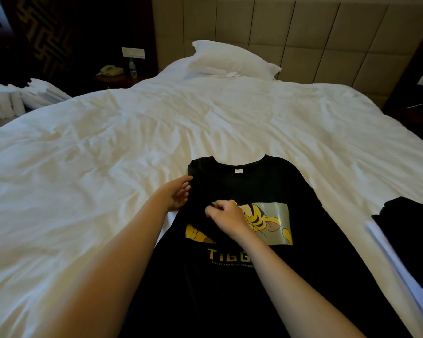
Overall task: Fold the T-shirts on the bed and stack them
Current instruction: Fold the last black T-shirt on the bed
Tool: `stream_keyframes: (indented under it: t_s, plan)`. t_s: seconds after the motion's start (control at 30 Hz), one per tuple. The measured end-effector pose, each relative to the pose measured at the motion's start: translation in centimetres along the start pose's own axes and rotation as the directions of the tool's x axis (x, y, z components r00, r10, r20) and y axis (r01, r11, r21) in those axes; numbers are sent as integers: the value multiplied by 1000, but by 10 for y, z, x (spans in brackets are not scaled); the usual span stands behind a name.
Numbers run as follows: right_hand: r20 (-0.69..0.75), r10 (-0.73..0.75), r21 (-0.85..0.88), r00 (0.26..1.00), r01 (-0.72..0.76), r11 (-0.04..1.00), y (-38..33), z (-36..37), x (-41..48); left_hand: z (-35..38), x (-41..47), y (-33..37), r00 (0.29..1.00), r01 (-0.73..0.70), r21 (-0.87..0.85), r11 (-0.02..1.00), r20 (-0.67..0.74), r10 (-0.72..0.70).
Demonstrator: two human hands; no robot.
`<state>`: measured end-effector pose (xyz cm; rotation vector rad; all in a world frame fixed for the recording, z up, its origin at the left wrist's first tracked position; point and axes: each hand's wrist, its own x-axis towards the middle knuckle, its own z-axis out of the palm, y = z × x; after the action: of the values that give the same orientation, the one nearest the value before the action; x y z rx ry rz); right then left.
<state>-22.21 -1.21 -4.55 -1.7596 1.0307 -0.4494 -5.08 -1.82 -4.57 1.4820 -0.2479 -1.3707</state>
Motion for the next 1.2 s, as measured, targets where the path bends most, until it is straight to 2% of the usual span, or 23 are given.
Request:
stream_keyframes:
  t_s: [0.03, 0.1, 0.17, 0.2, 0.23, 0.3, 0.37, 0.4, 0.47, 0.53, 0.6, 0.67, 0.73, 0.8, 0.87, 0.93, 1.0, 1.13, 1.2]
  plan:
    - [40, 52, 198, 998, -59, 978, -2, -3, 1, 2, 2, 4, 1000, -23, 26, 999, -6, 23]
    - [113, 94, 526, 989, -140, 839, -2, -10, 2, 9, 5, 12, 993, -121, 13, 993, 14, 120]
    - [61, 98, 674, 993, -113, 730, 3, -22, 1, 18, 3, 18, 965, -248, -23, 969, 83, 249]
    - [10, 112, 679, 994, -89, 729, 6, -28, 0, 23, 1, 18, 947, -301, -32, 953, 111, 302]
    - [-23, 158, 632, 987, -108, 768, 13, -34, 2, 28, 2, 16, 935, -336, -11, 942, 117, 335]
    - [-23, 327, 460, 945, -280, 842, 21, -43, -1, 34, 5, 7, 930, -368, 168, 915, 84, 359]
    - [96, 477, 389, 874, -474, 790, 26, -49, -6, 34, 10, -7, 929, -359, 409, 839, 67, 365]
    - [163, 490, 388, 856, -512, 766, 25, -51, -8, 32, 14, -13, 922, -360, 507, 783, 66, 381]
    - [216, 474, 339, 853, -521, 783, 25, -53, -5, 29, 18, -25, 893, -383, 612, 692, 53, 447]
    - [176, 458, 345, 872, -490, 801, 24, -51, 2, 28, 19, -35, 852, -408, 701, 585, 62, 521]
    - [113, 461, 353, 880, -469, 810, 23, -45, 4, 31, 17, -43, 826, -423, 807, 412, 156, 542]
    - [68, 458, 285, 886, -457, 843, 25, -42, 2, 33, 16, -49, 829, -407, 881, 241, 246, 502]
    - [52, 394, 294, 918, -391, 872, 27, -43, -4, 33, 14, -51, 850, -373, 918, 136, 279, 447]
    - [79, 267, 413, 961, -275, 868, 28, -49, -11, 34, 13, -48, 859, -371, 915, 161, 271, 435]
    - [158, 255, 428, 954, -298, 853, 31, -55, -20, 33, 15, -44, 860, -382, 899, 215, 260, 439]
    - [205, 398, 205, 894, -437, 876, 38, -62, -23, 33, 16, -42, 875, -355, 918, 175, 260, 409]
    - [163, 517, 25, 840, -527, 849, 40, -62, -25, 34, 14, -44, 899, -296, 953, 63, 255, 357]
    - [57, 499, -135, 865, -488, 862, 35, -63, -27, 45, -3, -55, 895, -227, 964, -140, 263, 360]
    - [85, 508, -178, 857, -489, 854, 33, -67, -34, 55, -17, -62, 877, -205, 944, -257, 294, 380]
